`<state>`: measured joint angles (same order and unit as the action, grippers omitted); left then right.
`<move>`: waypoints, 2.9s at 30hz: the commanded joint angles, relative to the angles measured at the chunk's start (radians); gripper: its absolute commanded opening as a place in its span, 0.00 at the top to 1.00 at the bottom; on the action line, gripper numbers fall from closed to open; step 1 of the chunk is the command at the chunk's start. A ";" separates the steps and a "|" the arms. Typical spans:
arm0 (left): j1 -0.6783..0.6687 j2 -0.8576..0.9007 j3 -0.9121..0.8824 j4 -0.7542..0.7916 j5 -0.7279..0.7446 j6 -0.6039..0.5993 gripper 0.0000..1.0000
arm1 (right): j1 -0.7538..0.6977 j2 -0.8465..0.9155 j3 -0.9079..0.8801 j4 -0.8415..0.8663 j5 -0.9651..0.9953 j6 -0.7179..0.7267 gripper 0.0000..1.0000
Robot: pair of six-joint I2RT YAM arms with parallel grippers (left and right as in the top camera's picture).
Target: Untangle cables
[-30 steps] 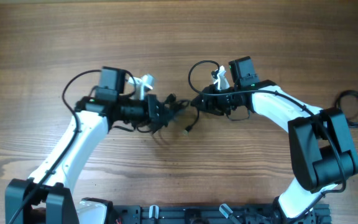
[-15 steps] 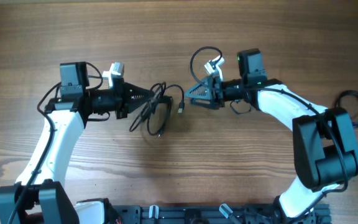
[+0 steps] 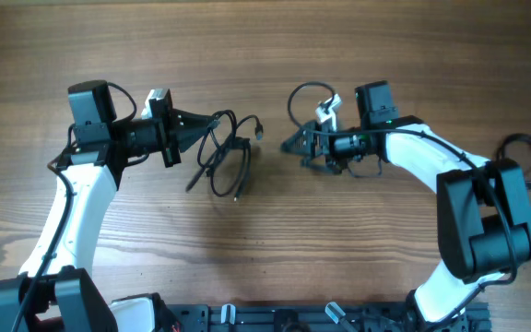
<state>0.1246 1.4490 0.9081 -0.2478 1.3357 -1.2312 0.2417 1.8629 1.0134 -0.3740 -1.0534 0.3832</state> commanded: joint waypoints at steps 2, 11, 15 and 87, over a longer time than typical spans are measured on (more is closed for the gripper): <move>-0.010 -0.026 0.018 0.006 -0.054 -0.293 0.96 | 0.089 0.006 0.005 -0.056 -0.085 -0.226 0.01; -0.030 -0.026 0.018 0.005 -0.262 -0.533 0.96 | 0.260 0.005 0.005 0.319 -0.224 -0.046 0.07; -0.031 -0.026 0.018 0.005 -0.282 -0.618 0.96 | 0.278 0.005 0.005 0.455 -0.110 0.111 0.07; 0.402 -0.026 0.014 -0.418 -0.809 0.047 0.96 | -0.351 -0.030 0.005 -0.215 0.573 -0.119 0.96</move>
<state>0.5045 1.4452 0.9119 -0.6617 0.6353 -1.3067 -0.0887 1.8389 1.0233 -0.5949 -0.5297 0.2665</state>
